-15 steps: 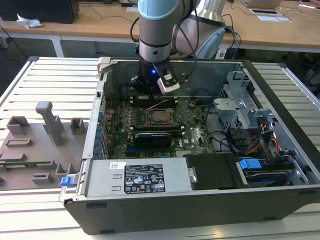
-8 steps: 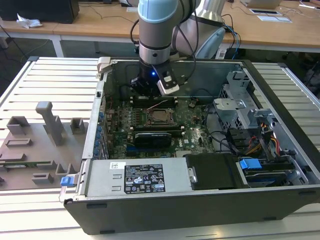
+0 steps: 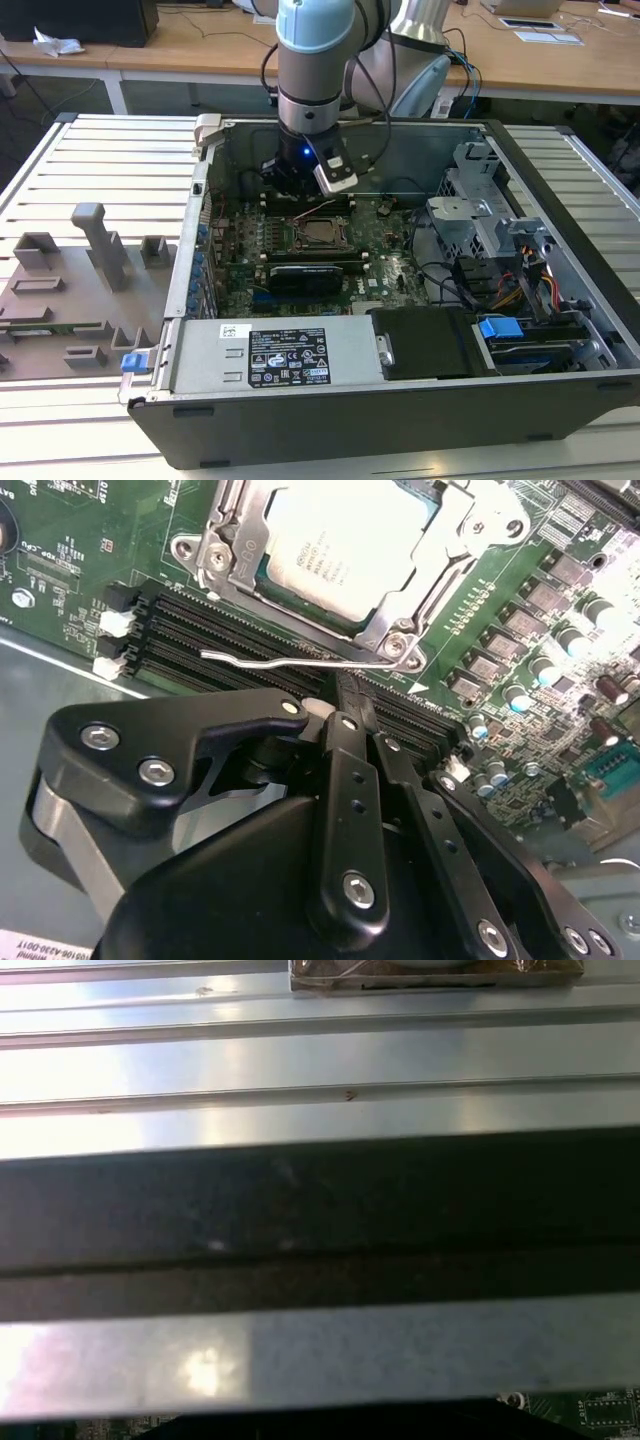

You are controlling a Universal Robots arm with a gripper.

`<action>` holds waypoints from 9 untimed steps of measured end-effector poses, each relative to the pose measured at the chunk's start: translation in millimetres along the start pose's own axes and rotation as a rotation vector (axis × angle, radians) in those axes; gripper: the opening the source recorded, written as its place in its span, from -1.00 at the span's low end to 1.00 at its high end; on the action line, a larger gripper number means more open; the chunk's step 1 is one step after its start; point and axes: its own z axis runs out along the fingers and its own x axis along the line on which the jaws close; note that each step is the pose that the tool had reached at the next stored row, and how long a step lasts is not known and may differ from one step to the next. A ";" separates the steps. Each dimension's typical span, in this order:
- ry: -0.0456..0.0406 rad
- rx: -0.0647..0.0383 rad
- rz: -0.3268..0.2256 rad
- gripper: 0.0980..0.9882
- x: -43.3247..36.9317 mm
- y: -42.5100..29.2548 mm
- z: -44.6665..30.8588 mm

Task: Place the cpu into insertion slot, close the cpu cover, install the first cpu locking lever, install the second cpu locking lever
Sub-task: 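Install the first cpu locking lever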

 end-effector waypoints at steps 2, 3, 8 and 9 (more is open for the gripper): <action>0.0000 0.000 0.000 -0.98 0.0 -0.1 0.9; 0.0002 0.000 0.000 -0.98 -0.1 -0.1 0.9; -0.0013 0.010 0.000 -0.98 -0.1 1.3 -8.8; -0.0015 0.011 0.000 -0.98 -0.1 1.7 -11.1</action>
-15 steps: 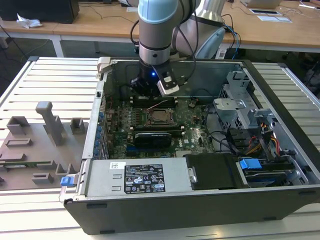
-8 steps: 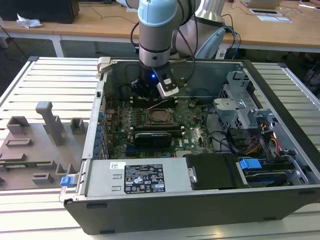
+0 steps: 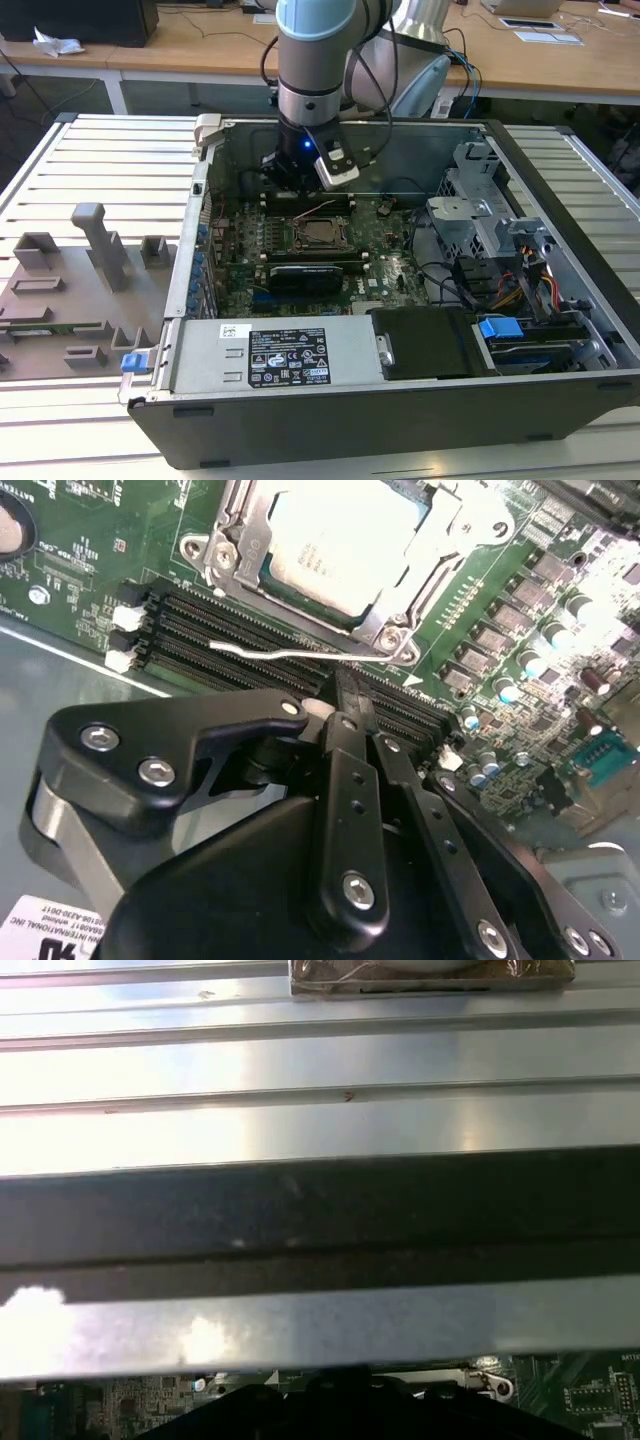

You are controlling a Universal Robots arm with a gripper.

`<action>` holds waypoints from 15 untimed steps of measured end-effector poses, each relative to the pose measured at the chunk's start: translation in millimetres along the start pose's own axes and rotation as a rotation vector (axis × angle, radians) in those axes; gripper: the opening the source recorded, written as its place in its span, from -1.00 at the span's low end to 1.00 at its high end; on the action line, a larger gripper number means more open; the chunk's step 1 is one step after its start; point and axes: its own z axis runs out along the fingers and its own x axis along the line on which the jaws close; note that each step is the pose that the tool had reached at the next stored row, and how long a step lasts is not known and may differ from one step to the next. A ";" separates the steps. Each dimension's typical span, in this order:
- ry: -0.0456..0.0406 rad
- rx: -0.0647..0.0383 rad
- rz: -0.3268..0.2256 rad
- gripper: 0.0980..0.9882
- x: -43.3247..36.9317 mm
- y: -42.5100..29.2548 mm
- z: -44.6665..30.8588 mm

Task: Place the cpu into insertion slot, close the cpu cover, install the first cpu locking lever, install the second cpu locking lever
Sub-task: 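Install the first cpu locking lever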

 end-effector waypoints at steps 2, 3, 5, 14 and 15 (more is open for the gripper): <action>0.0000 0.000 0.000 -0.98 0.0 -1.3 -0.2; 0.0000 0.000 0.000 -0.98 -0.1 -3.4 -0.4; 0.0000 0.000 0.000 -0.98 -0.2 -5.1 -0.3; 0.0043 0.000 0.001 -0.98 -22.0 -4.2 1.0; 0.0045 0.000 0.001 -0.98 -23.6 -4.1 1.0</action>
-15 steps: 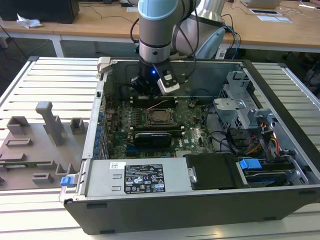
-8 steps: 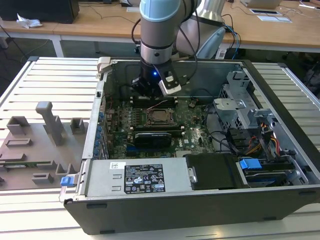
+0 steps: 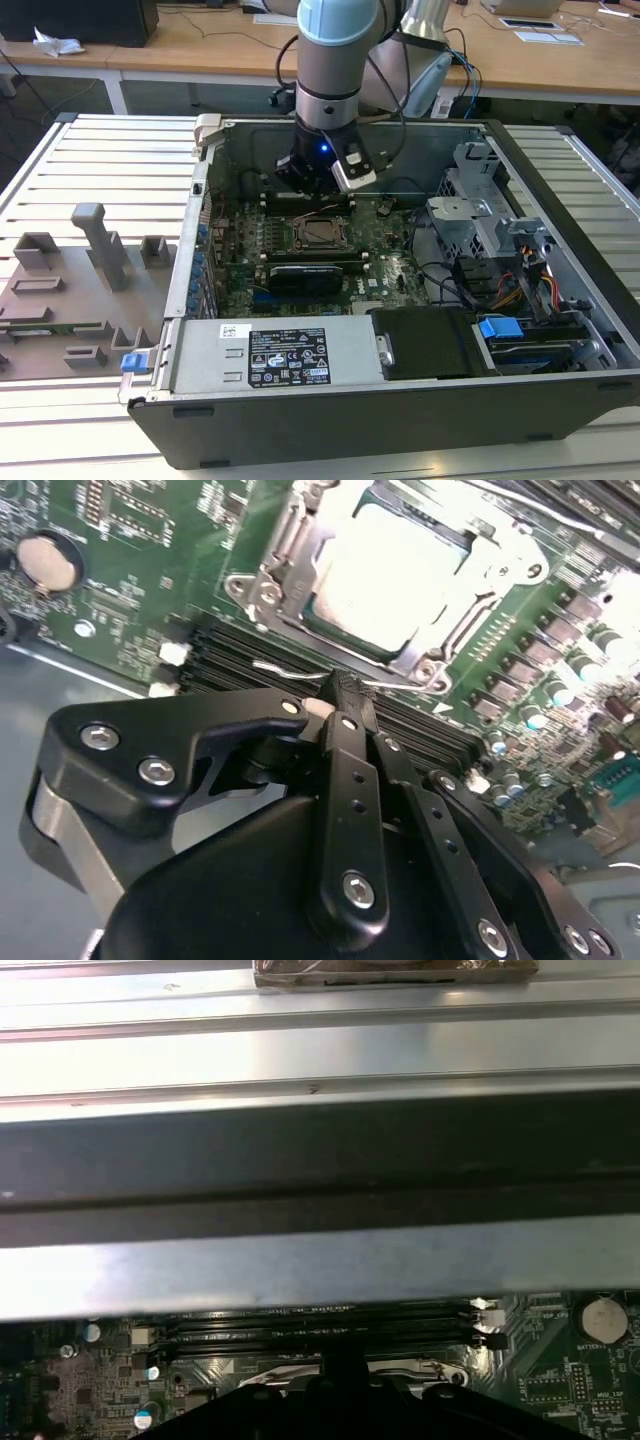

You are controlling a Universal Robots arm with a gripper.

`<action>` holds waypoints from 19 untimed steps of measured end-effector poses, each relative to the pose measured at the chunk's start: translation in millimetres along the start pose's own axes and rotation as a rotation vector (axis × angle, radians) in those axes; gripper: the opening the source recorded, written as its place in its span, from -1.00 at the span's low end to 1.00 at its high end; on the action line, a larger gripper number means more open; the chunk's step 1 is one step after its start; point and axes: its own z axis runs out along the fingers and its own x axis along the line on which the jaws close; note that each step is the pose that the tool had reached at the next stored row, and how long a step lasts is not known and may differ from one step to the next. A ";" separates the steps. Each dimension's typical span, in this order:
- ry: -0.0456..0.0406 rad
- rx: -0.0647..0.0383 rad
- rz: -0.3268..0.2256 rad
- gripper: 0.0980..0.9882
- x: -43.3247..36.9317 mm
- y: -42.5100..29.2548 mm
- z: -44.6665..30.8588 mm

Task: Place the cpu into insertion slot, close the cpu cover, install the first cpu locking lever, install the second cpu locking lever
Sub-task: 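Install the first cpu locking lever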

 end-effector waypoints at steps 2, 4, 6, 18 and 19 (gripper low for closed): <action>0.0009 0.000 0.000 -0.98 -6.0 0.3 0.2; 0.0018 0.001 0.000 -0.98 -8.7 0.4 0.5; 0.0032 0.003 0.000 -0.98 -11.7 0.5 0.9; 0.0098 0.006 0.001 -0.98 -27.6 0.8 5.2; 0.0098 0.006 0.001 -0.98 -27.6 0.7 5.2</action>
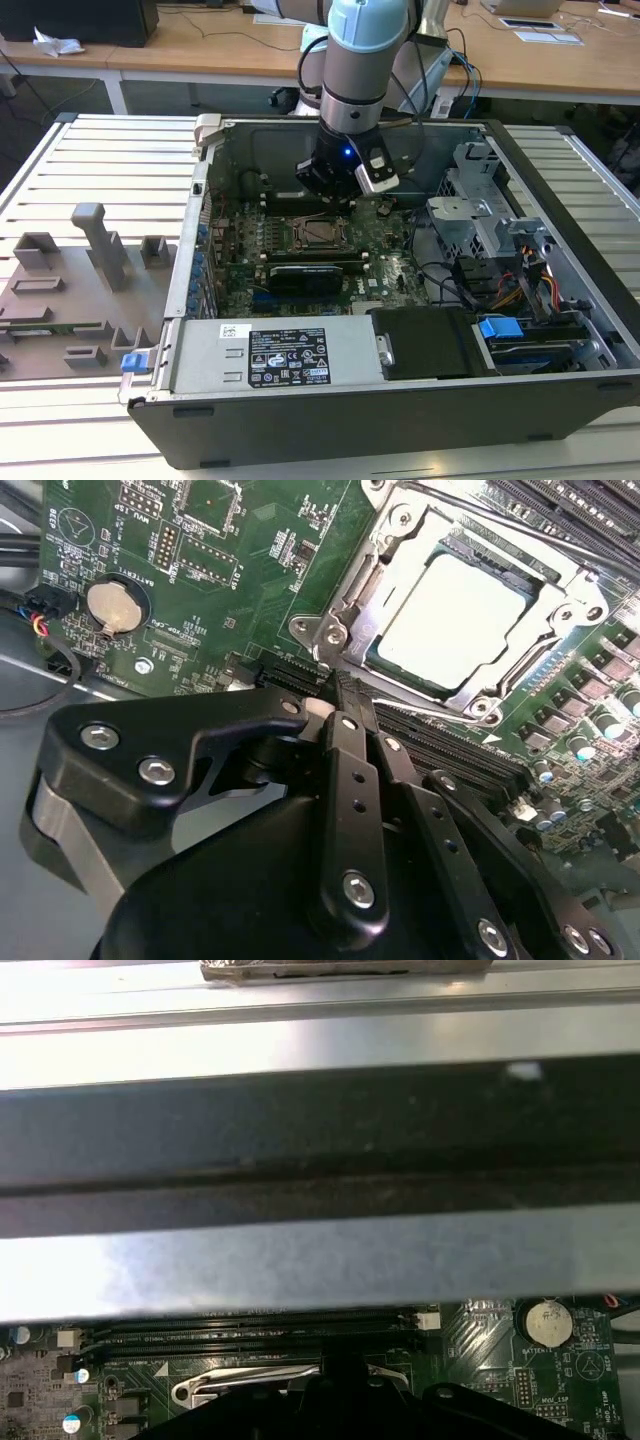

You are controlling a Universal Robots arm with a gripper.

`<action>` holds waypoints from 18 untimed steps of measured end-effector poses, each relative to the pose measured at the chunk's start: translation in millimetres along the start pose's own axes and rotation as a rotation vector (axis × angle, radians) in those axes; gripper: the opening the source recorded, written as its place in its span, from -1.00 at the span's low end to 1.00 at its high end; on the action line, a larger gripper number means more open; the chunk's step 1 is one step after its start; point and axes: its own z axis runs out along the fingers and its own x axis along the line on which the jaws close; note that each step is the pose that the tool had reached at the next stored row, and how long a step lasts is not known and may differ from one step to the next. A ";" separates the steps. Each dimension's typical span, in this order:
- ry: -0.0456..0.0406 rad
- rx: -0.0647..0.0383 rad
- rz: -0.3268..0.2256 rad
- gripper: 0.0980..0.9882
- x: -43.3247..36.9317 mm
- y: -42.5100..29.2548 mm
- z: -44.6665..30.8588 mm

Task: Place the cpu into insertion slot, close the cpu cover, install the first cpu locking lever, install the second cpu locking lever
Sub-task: 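Install the first cpu locking lever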

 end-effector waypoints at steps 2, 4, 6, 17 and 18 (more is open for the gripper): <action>-0.0002 0.001 0.000 -0.98 -0.1 -0.1 0.5; -0.0002 0.003 0.000 -0.98 -0.1 -0.2 1.0; -0.0002 0.004 0.000 -0.98 -0.1 -0.3 2.0; 0.0007 0.012 0.000 -0.98 -0.2 -2.4 8.9; 0.0007 0.013 0.000 -0.98 -0.3 -2.8 9.0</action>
